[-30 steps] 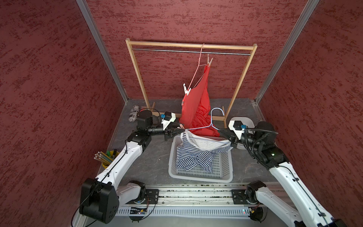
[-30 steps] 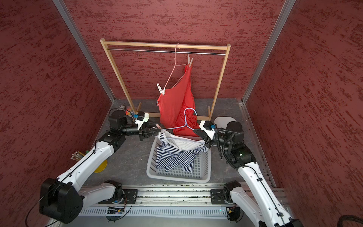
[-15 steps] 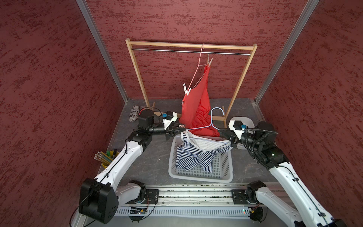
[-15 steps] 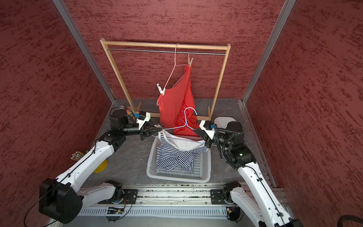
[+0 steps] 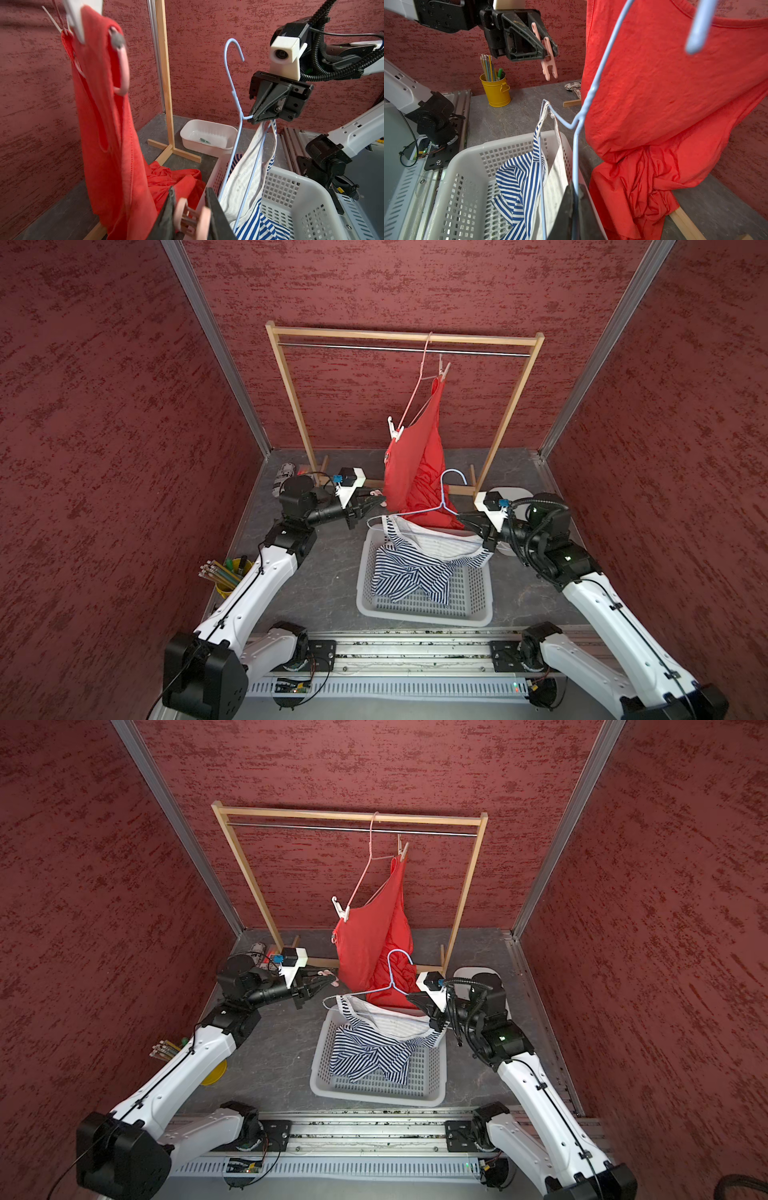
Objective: Remove the clothespins securing tank tops to the hanger
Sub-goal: Remove the clothespin from the hanger, then place the hanger in the basket.
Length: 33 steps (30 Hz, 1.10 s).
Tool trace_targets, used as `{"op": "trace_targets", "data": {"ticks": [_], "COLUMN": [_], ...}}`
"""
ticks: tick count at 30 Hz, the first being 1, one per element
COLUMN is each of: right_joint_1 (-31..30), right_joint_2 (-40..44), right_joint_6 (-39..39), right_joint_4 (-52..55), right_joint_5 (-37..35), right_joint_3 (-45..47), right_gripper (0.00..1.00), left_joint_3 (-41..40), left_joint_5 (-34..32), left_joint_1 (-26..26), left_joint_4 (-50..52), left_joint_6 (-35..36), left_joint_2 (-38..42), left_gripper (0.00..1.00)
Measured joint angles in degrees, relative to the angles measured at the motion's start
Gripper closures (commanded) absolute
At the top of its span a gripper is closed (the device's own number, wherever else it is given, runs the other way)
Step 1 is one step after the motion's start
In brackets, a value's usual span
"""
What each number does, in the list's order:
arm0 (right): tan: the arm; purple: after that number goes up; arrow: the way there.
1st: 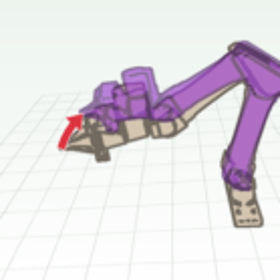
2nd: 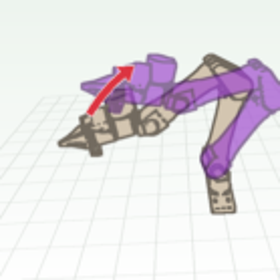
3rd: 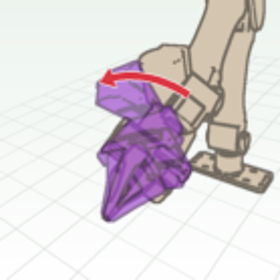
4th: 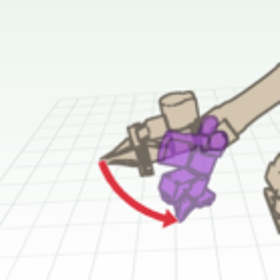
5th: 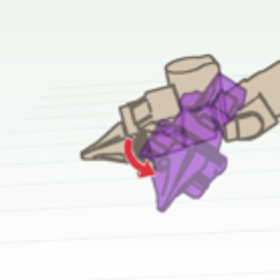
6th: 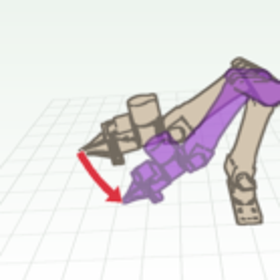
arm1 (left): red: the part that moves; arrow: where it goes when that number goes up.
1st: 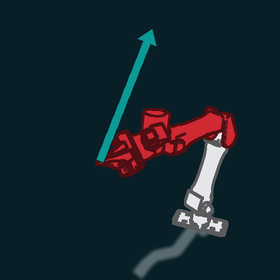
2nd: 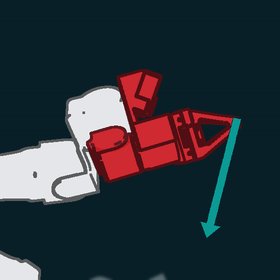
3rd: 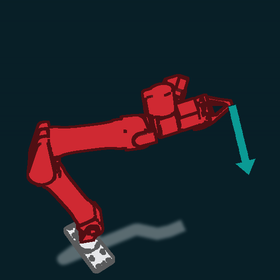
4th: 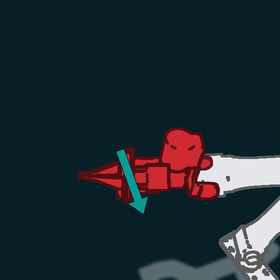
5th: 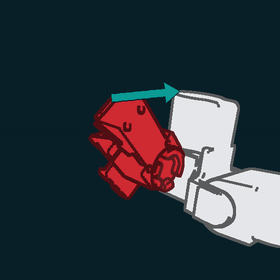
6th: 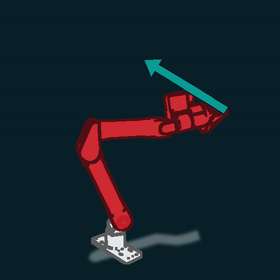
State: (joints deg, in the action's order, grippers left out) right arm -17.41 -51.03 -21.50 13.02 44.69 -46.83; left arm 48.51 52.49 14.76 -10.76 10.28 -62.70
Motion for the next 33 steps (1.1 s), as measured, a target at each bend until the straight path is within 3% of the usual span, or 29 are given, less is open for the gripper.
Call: {"op": "trace_targets", "data": {"ticks": [13, 17, 24, 25, 27, 30, 33], "right_joint_1": [-5.81, -6.03, -6.03, -6.03, -6.03, -6.03, -6.03], "right_joint_2": [1.62, 0.33, -4.22, -4.7, -5.14, -4.66, -1.9], "right_joint_6": [13.14, 15.82, 17.75, 17.88, 18.51, 18.82, 19.41], "right_joint_4": [-2.97, -2.91, -2.91, -2.91, -2.95, -2.86, -2.51], "right_joint_5": [-6.54, -11.37, -21.64, -22.29, -23.61, -25.59, -27.12], "right_joint_3": [10.38, 10.36, 10.36, 10.38, 10.56, 10.6, 10.62], "right_gripper": [1.0, 0.93, 0.89, 0.84, 0.49, 0.33, 0.3], "left_joint_3": [-2.8, -1.99, 2.43, 2.8, 3.37, 3.96, 4.96], "left_joint_5": [5.86, 6.64, 6.8, 6.75, 6.4, 5.99, 5.9], "left_joint_1": [0.52, 2.97, 9.4, 9.9, 10.49, 10.69, 10.75], "left_joint_4": [-5.01, -3.3, 2.86, 3.72, 5.81, 8.07, 9.75], "left_joint_6": [-3.69, -2.84, 1.86, 2.58, 3.91, 5.29, 6.4], "left_joint_2": [3.76, 3.72, 0.66, 0.2, -0.66, -1.44, -2.29], "left_gripper": [1.0, 1.0, 1.0, 1.0, 1.0, 1.0, 1.0]}}
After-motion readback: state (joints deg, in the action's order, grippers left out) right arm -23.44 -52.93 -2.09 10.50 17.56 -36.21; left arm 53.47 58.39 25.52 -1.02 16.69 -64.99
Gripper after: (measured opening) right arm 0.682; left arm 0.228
